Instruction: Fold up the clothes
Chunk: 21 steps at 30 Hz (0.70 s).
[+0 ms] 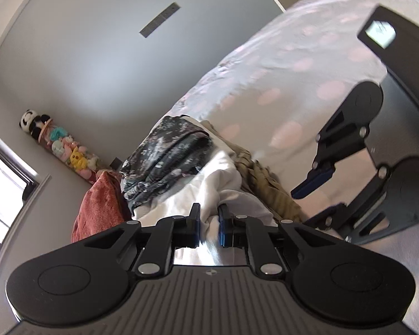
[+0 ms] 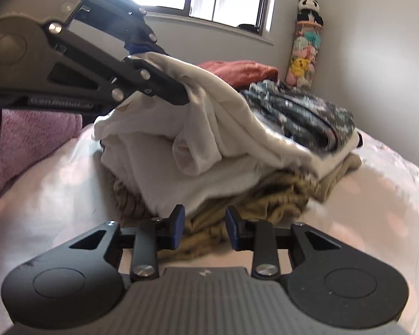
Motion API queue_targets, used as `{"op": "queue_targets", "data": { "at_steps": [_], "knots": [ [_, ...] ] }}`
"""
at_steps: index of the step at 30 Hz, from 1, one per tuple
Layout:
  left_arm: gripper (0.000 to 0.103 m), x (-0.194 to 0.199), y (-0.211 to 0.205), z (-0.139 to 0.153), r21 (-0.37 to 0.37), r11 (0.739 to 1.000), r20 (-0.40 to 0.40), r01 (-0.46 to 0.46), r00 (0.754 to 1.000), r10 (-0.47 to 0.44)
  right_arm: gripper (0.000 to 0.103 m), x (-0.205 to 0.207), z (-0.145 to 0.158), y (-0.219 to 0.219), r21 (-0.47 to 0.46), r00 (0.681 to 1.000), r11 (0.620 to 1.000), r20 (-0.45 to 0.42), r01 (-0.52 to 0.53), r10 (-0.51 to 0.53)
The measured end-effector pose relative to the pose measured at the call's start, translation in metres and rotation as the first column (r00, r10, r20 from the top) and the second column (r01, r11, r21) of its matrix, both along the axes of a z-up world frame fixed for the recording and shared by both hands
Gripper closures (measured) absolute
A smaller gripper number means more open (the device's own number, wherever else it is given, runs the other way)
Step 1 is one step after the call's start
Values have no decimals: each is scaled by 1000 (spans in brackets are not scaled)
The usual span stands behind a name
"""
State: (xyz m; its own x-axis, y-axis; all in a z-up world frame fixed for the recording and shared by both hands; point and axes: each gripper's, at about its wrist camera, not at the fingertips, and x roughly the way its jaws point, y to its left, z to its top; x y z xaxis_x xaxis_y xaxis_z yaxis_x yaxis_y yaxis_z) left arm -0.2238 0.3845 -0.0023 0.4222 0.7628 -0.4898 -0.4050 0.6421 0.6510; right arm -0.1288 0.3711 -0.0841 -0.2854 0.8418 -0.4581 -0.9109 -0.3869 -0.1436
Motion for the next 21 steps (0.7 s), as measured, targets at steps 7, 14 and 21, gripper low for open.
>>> {"op": "queue_targets", "data": {
  "at_steps": [7, 14, 21],
  "knots": [
    [93, -4, 22, 27, -39, 999, 49, 2, 999, 0, 53, -12, 19, 34, -8, 990, 1000, -141, -3, 2],
    [93, -8, 32, 34, -64, 997, 56, 45, 998, -42, 54, -2, 21, 59, -92, 920, 993, -380, 69, -99],
    [94, -7, 39, 41, -47, 995, 53, 83, 995, -80, 95, -4, 18, 74, -155, 864, 984, -479, 88, -153]
  ]
}}
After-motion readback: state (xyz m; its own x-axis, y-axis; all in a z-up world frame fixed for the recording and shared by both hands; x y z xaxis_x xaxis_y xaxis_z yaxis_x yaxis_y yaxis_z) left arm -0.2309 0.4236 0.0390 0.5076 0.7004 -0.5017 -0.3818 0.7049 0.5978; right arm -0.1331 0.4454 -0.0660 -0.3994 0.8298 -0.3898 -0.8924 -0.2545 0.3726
